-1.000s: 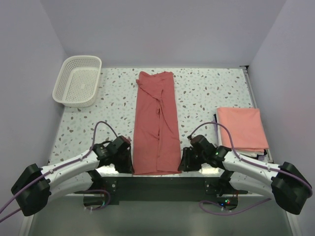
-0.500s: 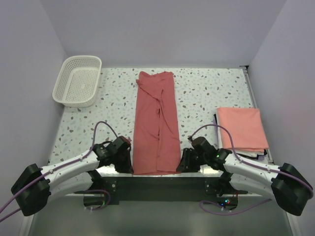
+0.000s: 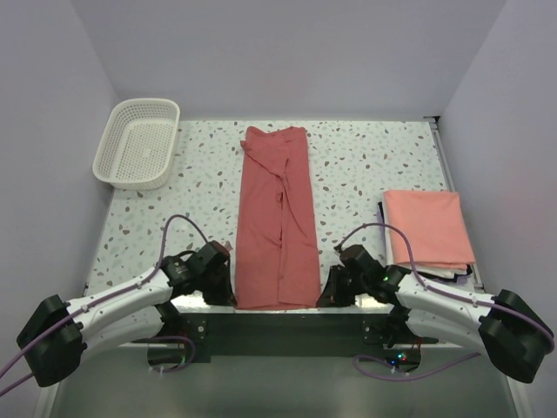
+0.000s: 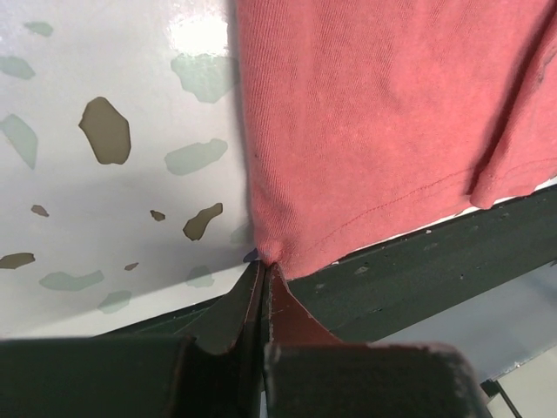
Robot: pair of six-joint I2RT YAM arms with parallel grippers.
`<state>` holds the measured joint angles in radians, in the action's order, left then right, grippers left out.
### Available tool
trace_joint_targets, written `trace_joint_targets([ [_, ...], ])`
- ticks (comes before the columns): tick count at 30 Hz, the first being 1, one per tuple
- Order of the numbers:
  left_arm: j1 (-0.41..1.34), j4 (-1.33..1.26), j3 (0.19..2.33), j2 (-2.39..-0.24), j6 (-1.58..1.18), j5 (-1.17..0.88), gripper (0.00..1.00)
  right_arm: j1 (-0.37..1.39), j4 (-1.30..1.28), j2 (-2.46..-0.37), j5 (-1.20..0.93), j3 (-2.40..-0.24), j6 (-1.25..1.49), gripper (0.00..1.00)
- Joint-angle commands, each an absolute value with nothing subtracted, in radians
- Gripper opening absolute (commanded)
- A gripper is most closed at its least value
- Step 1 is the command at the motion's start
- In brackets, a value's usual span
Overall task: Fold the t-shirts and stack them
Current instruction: Fold the tshirt
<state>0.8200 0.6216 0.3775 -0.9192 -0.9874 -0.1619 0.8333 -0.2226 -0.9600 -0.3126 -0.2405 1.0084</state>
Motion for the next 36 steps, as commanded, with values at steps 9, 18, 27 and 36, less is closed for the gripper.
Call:
trace_joint_targets([
  [9, 0.827, 0.713, 0.37, -0.862, -0.996, -0.143, 0.0, 0.842, -0.434, -0.871, -0.265, -0.209, 0.95, 0.02],
  [18, 0.827, 0.703, 0.38, -0.835, -1.006, -0.175, 0.0, 0.841, -0.519, -0.785, -0.261, -0.239, 0.943, 0.01],
  [27, 0.825, 0.66, 0.639, -0.975, -0.919, -0.04, 0.0, 0.839, -0.56, -0.876, -0.128, -0.471, 0.832, 0.01],
  [36, 0.733, 0.482, 0.819, -1.227, -0.9, 0.074, 0.0, 0.666, -0.417, -1.227, -0.057, -0.776, 0.695, 0.0],
])
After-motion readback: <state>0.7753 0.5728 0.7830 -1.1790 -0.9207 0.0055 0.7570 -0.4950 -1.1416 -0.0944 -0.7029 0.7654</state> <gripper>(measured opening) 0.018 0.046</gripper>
